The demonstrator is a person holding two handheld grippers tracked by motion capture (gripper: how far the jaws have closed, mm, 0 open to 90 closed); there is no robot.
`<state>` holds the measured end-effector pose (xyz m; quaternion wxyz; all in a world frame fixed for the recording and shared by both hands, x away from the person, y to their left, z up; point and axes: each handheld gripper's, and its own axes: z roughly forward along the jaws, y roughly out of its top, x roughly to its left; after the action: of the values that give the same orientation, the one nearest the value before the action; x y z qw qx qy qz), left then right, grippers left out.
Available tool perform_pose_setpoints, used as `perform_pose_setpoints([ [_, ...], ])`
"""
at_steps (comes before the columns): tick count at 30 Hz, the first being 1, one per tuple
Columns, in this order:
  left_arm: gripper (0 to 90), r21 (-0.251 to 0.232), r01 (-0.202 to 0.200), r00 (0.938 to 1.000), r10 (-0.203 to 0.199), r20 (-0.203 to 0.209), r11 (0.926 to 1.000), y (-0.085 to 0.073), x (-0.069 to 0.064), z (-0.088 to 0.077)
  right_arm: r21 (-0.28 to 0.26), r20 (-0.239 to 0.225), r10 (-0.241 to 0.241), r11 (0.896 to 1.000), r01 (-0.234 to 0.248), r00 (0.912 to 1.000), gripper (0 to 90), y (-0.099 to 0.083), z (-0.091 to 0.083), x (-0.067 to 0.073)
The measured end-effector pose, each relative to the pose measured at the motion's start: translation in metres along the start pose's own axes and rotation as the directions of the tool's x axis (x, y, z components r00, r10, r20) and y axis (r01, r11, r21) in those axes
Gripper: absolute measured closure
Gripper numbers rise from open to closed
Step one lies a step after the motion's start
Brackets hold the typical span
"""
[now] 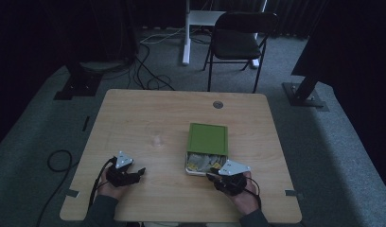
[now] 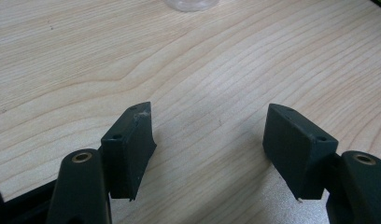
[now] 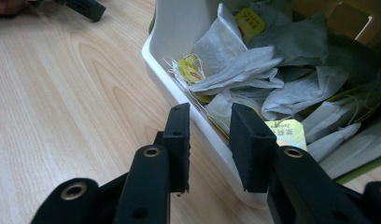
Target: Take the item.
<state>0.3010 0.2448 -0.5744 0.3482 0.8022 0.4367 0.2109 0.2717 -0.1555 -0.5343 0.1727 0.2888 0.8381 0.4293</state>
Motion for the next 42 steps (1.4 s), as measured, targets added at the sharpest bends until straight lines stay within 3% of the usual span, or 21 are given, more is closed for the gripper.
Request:
perform_pose_setpoints([
  [17, 34.4, 0.0, 0.0, 1.0, 0.0, 0.0, 1.0, 0.0, 0.0, 0.0, 0.013, 0.009, -0.026, 1.0, 0.026, 0.9996, 72.4, -0.009, -0.015, 0.024],
  [23, 34.4, 0.0, 0.001, 1.0, -0.001, -0.001, 1.0, 0.0, 0.0, 0.0, -0.026, 0.028, -0.018, 0.999, 0.018, 0.9994, 66.0, -0.001, -0.021, 0.031],
  [25, 34.4, 0.0, 0.001, 1.0, -0.001, -0.001, 1.0, 0.0, 0.0, 0.0, -0.032, 0.044, -0.014, 0.999, 0.016, 0.9989, 66.0, 0.002, -0.021, 0.032],
  [30, 34.4, 0.0, 0.001, 1.0, -0.001, -0.001, 1.0, 0.0, 0.0, 0.0, -0.052, 0.146, 0.006, 0.999, 0.002, 0.9893, 70.1, 0.019, -0.016, 0.036],
  [38, 34.3, 0.0, 0.002, 1.0, -0.002, -0.001, 1.0, 0.0, 0.0, 0.0, -0.027, 0.214, 0.022, 0.999, -0.017, 0.9766, 71.9, 0.027, -0.006, 0.036],
  [42, 34.3, 0.0, 0.001, 1.0, -0.001, -0.001, 1.0, 0.0, 0.0, 0.0, -0.005, 0.24, 0.005, 1.0, -0.004, 0.9707, 71.6, 0.026, 0.0, 0.037],
])
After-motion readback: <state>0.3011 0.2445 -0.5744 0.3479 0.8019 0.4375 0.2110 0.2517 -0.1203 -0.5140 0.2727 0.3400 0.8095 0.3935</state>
